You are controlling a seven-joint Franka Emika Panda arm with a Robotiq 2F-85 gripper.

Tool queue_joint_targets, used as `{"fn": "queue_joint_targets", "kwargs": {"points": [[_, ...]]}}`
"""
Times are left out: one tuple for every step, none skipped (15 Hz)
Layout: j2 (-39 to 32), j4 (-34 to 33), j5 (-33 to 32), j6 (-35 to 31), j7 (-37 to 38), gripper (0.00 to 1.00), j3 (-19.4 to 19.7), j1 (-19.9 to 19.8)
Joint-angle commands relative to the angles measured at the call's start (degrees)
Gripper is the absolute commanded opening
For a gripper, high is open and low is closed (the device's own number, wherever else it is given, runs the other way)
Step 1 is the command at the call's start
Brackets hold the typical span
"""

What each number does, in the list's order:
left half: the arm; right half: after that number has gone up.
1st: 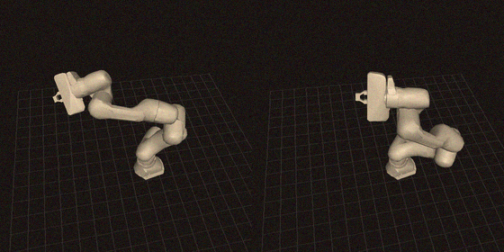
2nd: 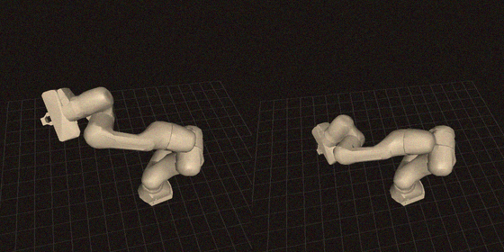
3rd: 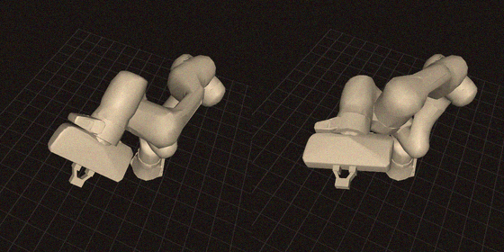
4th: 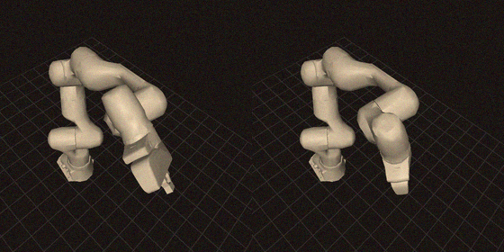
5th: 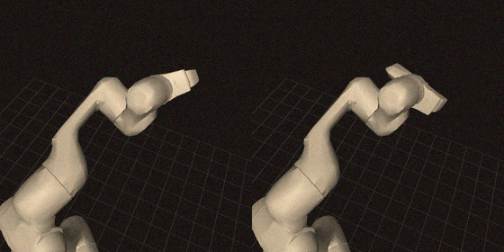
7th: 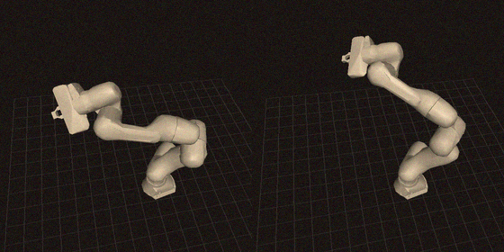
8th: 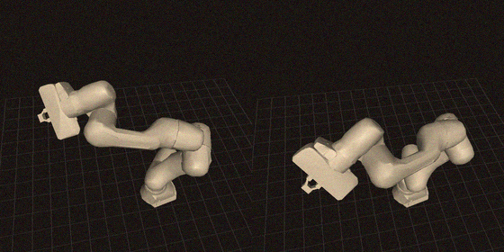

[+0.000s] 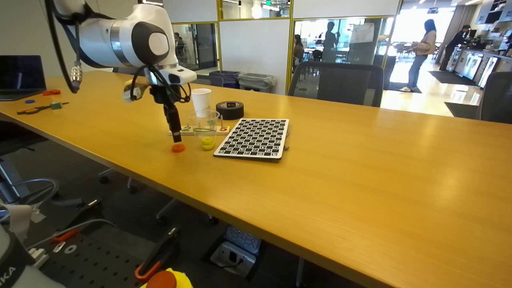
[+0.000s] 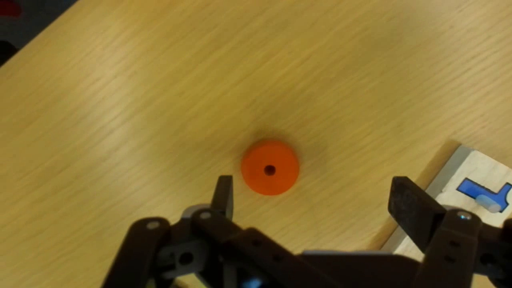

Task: Put the yellow discs on the table and then put the orange discs in the cup

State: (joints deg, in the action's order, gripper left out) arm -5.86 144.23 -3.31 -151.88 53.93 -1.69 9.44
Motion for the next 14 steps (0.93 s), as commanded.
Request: {"fn": "queue_joint_targets", "kwargs": {"points": [[0.16, 1.88, -0.23, -3.02, 0.48, 1.00, 0.17, -1.16], [-0.14, 2.06, 0.23, -3.59, -0.40, 1.00, 0.15, -1.43], [-0.44, 2.18, 0.11, -4.11, -0.21, 1.00, 0.29, -1.57], [-0.80, 2.25, 0.17, -4.81, -0.44, 1.00, 0.31, -1.70], [-1.21, 2.20, 0.37, -5.20, -0.67, 1.00, 0.35, -1.83], [-1.59, 2.20, 0.45, -5.69, -0.84, 1.00, 0.43, -1.87], [-2.00, 2.11, 0.52, -5.94, -0.91, 1.00, 0.48, -1.86], [-2.33, 2.08, 0.71, -6.34, -1.05, 1.00, 0.51, -1.82], [-2.60, 2.07, 0.76, -6.58, -1.10, 1.00, 0.58, -1.76], [-2.90, 2.02, 0.83, -6.96, -1.16, 1.00, 0.65, -1.70], [-3.15, 2.01, 0.99, -7.30, -1.32, 1.00, 0.70, -1.69], [-3.35, 2.05, 1.14, -7.46, -1.34, 1.00, 0.71, -1.63], [-3.50, 2.12, 0.89, -7.65, -1.19, 1.00, 0.85, -1.50], [-3.61, 2.15, 1.09, -7.92, -1.28, 0.75, 0.84, -1.51]]}}
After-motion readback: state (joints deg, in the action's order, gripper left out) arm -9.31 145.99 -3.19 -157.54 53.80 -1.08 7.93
